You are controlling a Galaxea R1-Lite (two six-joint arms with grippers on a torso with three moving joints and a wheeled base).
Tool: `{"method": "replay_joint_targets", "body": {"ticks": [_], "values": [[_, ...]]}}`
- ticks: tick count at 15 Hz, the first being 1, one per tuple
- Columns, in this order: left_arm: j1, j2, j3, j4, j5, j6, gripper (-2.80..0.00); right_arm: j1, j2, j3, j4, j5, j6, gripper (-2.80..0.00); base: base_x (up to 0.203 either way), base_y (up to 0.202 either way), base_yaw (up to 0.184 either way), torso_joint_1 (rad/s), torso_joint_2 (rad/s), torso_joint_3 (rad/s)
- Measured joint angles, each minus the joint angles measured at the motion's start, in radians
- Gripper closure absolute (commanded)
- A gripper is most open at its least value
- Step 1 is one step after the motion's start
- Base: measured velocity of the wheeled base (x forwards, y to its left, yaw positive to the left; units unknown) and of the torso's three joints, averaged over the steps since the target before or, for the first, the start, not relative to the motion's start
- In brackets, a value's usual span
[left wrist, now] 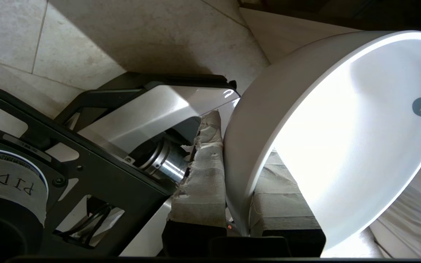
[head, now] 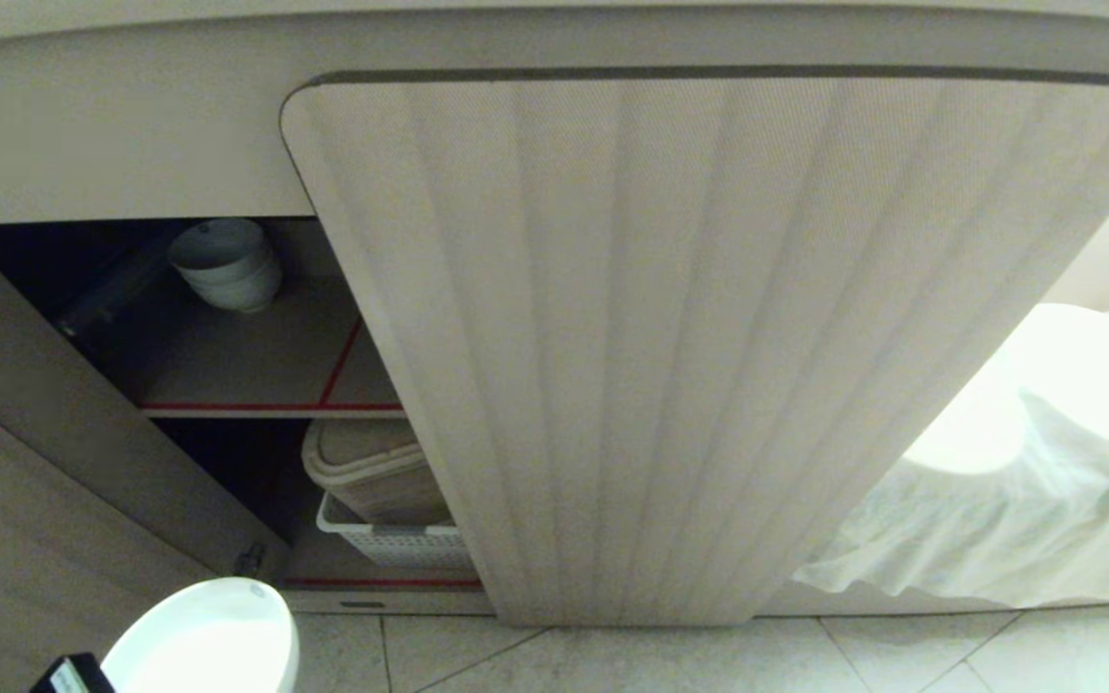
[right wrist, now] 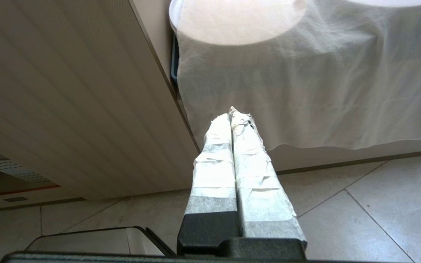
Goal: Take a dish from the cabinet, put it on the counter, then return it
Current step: Place it on the table
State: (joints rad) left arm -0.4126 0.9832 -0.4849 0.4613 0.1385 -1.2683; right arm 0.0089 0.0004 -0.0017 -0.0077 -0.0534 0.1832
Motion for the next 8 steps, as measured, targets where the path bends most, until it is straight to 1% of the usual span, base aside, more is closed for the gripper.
{"method": "replay_joint_targets", "body": {"ticks": [3,4,6,8], "values": [[0.0,0.0,-0.004,0.0,0.0,0.0,0.0,0.0,0.0,0.0,0.0,0.0,-0.001,0.0,0.0,0.0,0.0,0.012,-0.02,-0.008],[0.0,0.0,-0.004,0.0,0.0,0.0,0.0,0.0,0.0,0.0,0.0,0.0,-0.004,0.0,0.0,0.0,0.0,0.139,-0.17,-0.031],[0.0,-0.004,-0.001,0.0,0.0,0.0,0.0,0.0,0.0,0.0,-0.001,0.0,-0.006,0.0,0.0,0.0,0.0,0.208,-0.07,-0.052],[0.0,-0.006,0.001,-0.001,0.0,0.001,0.0,0.0,0.0,0.0,0.002,0.0,-0.006,0.0,0.0,0.0,0.0,0.263,-0.11,-0.216]]}}
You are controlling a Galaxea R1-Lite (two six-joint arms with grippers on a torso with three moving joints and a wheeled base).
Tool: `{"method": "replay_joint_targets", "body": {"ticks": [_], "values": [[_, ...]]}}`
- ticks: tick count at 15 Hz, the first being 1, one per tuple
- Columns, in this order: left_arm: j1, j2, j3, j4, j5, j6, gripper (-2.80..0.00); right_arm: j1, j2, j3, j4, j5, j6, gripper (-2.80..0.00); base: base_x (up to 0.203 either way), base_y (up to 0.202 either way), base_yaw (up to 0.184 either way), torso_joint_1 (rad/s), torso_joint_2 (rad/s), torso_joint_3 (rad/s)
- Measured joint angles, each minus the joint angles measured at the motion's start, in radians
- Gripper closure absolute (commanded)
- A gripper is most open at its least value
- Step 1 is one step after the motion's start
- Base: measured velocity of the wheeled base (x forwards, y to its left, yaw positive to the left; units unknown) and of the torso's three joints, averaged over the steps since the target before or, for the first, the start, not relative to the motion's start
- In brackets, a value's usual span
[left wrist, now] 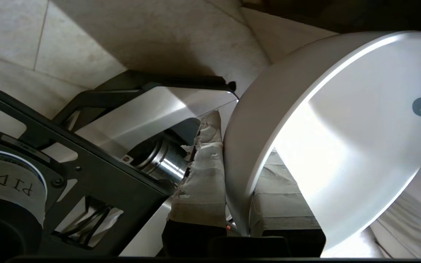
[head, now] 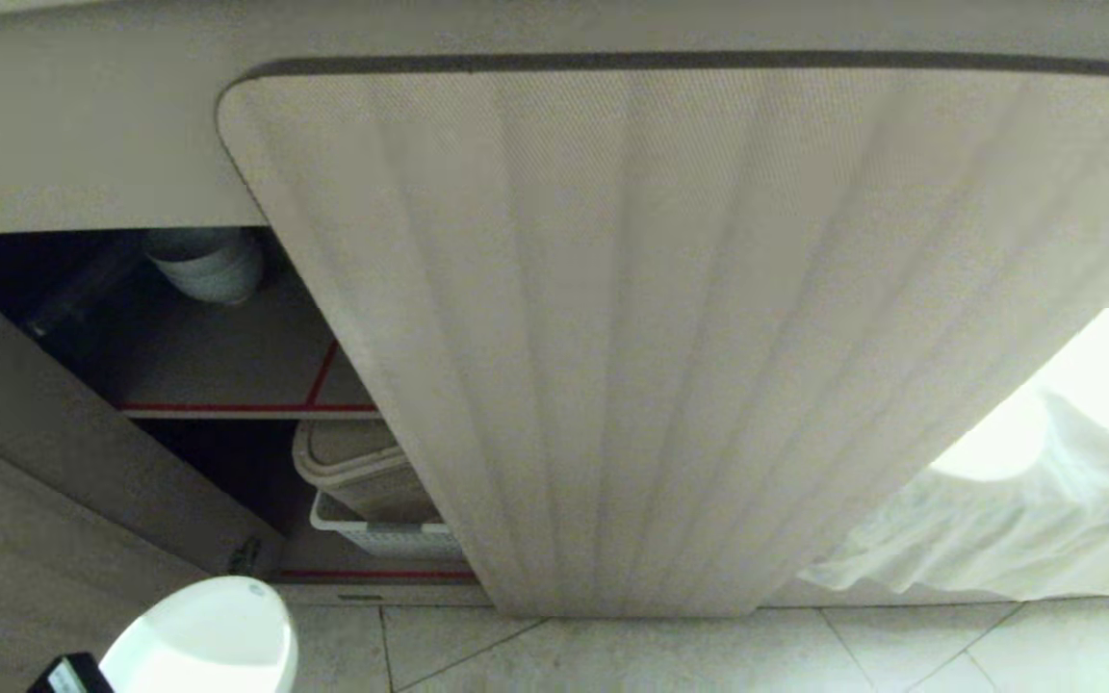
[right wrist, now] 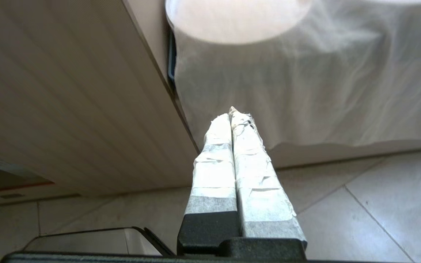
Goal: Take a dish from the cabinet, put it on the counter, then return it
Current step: Place it on the table
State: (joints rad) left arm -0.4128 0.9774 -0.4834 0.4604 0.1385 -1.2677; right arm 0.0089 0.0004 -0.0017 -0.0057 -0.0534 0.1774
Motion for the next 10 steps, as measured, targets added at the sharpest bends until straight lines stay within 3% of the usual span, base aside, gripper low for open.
{"method": "replay_joint_targets", "body": {"ticks": [4,10], "values": [[0.001,0.0,-0.002,0.001,0.0,0.001,0.0,0.0,0.0,0.0,-0.003,0.0,0.0,0.0,0.0,0.0,0.0,0.195,-0.59,-0.199],[0.0,-0.002,-0.001,0.0,0.001,0.002,0.0,0.0,0.0,0.0,-0.001,0.0,-0.001,0.0,0.0,0.0,0.0,0.169,-0.43,-0.186]]}}
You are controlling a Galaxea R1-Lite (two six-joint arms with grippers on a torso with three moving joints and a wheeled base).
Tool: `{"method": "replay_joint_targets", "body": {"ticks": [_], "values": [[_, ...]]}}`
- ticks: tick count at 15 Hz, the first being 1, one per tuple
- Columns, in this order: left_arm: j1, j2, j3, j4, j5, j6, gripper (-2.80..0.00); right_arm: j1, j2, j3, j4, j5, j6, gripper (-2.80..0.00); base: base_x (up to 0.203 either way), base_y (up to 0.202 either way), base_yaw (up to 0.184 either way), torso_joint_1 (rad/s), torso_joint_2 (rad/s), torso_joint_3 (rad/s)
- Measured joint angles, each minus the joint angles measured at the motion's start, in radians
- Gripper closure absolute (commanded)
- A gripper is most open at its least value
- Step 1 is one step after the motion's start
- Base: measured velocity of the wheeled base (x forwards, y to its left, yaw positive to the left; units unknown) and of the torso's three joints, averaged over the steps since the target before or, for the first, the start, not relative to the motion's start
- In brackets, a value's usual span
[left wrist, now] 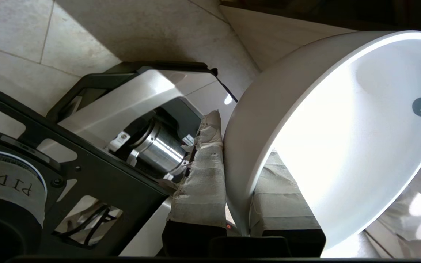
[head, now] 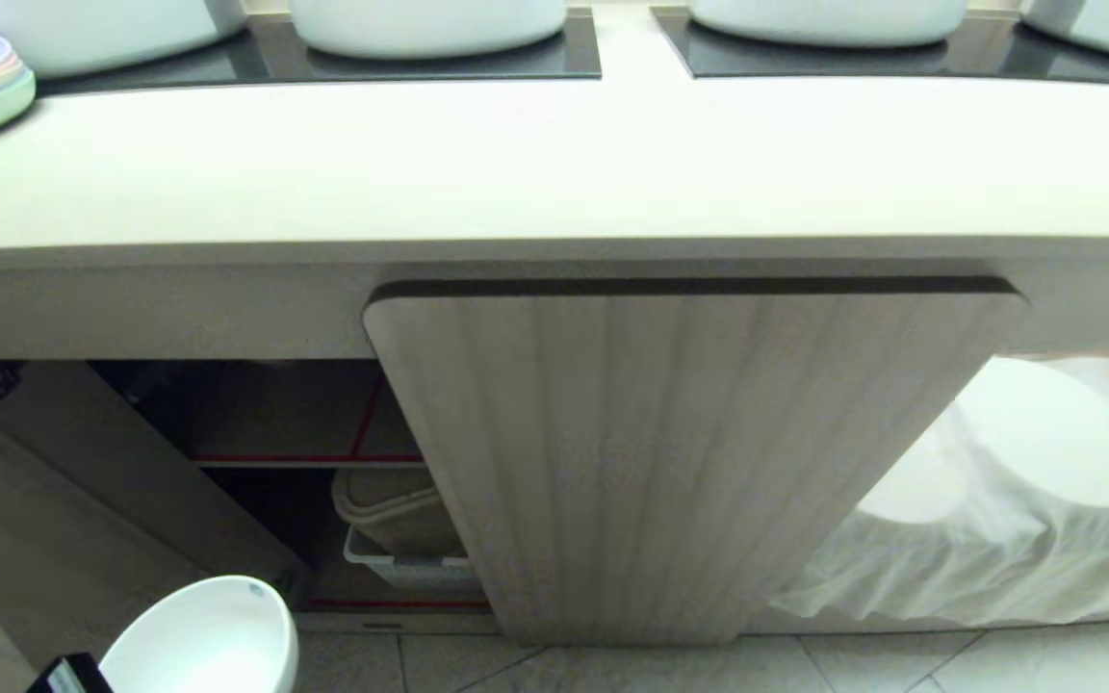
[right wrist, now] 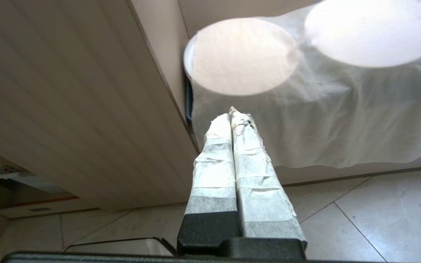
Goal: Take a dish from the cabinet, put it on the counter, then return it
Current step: Place it on the table
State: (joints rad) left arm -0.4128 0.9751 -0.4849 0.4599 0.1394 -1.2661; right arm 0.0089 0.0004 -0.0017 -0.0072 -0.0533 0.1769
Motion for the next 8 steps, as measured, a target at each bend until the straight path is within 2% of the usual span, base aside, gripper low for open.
{"method": "replay_joint_targets", "body": {"ticks": [2,3,6,8], "values": [[0.0,0.0,0.0,0.002,-0.001,0.0,0.0,0.0,0.0,0.0,0.0,0.0,0.0,0.0,0.0,0.0,0.0,0.076,-0.48,-0.216],[0.0,0.0,0.0,0.003,0.0,0.0,0.0,0.0,0.0,0.0,0.0,0.0,0.0,0.0,0.0,0.0,0.0,0.254,-0.49,-0.222],[0.001,0.001,-0.007,-0.002,0.0,0.001,0.0,0.0,0.0,0.0,0.0,0.0,0.0,0.0,0.0,0.0,0.0,0.404,-0.49,-0.24],[0.001,0.004,-0.008,0.0,-0.001,0.002,0.0,0.0,0.0,0.0,0.0,0.0,0.0,0.0,0.0,0.0,0.0,0.307,-0.51,-0.245]]}}
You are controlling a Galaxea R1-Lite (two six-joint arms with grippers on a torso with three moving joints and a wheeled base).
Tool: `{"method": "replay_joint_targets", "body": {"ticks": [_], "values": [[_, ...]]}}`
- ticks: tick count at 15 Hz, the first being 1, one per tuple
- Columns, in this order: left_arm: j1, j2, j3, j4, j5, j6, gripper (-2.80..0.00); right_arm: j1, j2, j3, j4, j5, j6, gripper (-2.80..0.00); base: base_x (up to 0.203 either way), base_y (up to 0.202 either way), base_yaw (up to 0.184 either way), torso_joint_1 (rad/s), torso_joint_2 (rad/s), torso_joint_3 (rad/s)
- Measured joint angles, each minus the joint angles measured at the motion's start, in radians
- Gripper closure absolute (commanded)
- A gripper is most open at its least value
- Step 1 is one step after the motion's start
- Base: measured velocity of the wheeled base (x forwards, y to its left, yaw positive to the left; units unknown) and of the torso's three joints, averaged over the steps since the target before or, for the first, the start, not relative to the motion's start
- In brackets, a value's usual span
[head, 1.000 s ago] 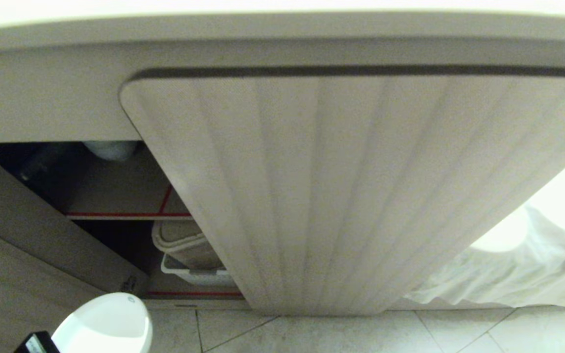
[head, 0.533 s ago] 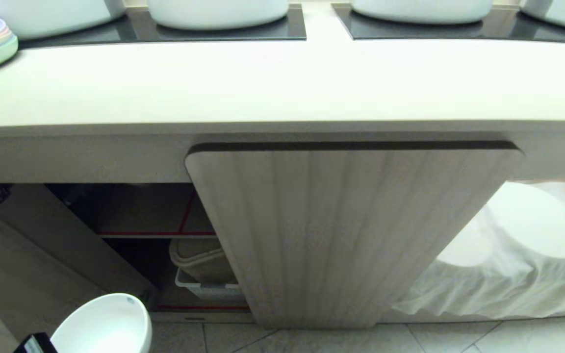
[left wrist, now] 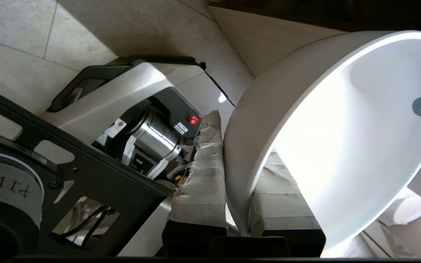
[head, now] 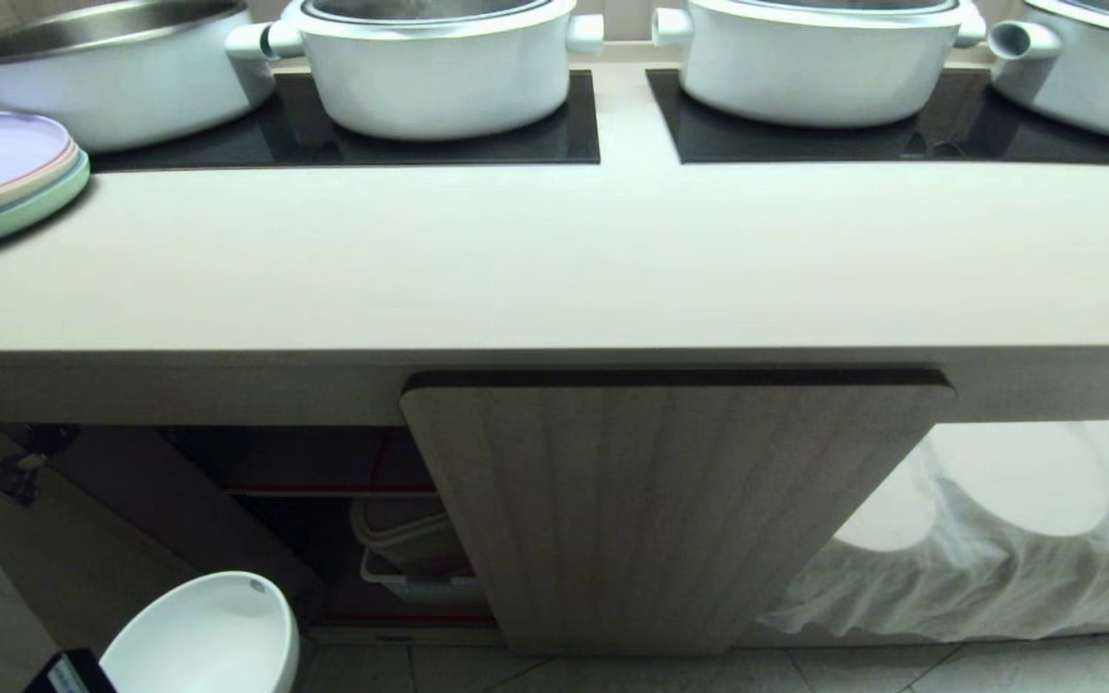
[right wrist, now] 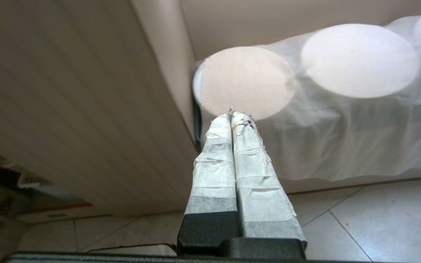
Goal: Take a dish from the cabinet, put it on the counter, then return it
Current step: Place it on the table
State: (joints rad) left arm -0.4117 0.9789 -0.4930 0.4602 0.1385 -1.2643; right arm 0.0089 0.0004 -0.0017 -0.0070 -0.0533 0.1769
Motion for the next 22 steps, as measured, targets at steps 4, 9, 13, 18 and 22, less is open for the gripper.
{"method": "replay_joint_targets", "body": {"ticks": [4,9,13,18,22], "values": [[-0.001,0.003,0.0,-0.005,0.0,0.001,0.0,0.0,0.0,0.0,0.0,0.0,0.0,0.0,0.0,0.0,0.0,0.287,-0.53,-0.253],[-0.001,0.005,-0.001,-0.006,0.0,0.001,0.0,0.0,0.0,0.0,-0.001,0.0,-0.003,0.0,0.0,0.0,0.0,0.293,-0.57,-0.27],[-0.001,0.005,-0.002,-0.006,0.0,0.001,0.0,0.0,0.0,0.0,-0.001,0.0,-0.003,0.0,0.0,0.0,0.0,0.295,-0.58,-0.28],[0.0,0.005,-0.002,-0.005,0.0,0.001,0.0,0.0,0.0,0.0,-0.001,0.001,-0.003,0.0,0.0,0.0,0.0,0.199,-0.39,-0.187],[0.001,0.005,-0.002,-0.005,0.0,0.002,0.0,0.0,0.0,0.0,0.0,0.0,-0.003,0.0,0.0,0.0,0.0,0.174,-0.34,-0.171]]}}
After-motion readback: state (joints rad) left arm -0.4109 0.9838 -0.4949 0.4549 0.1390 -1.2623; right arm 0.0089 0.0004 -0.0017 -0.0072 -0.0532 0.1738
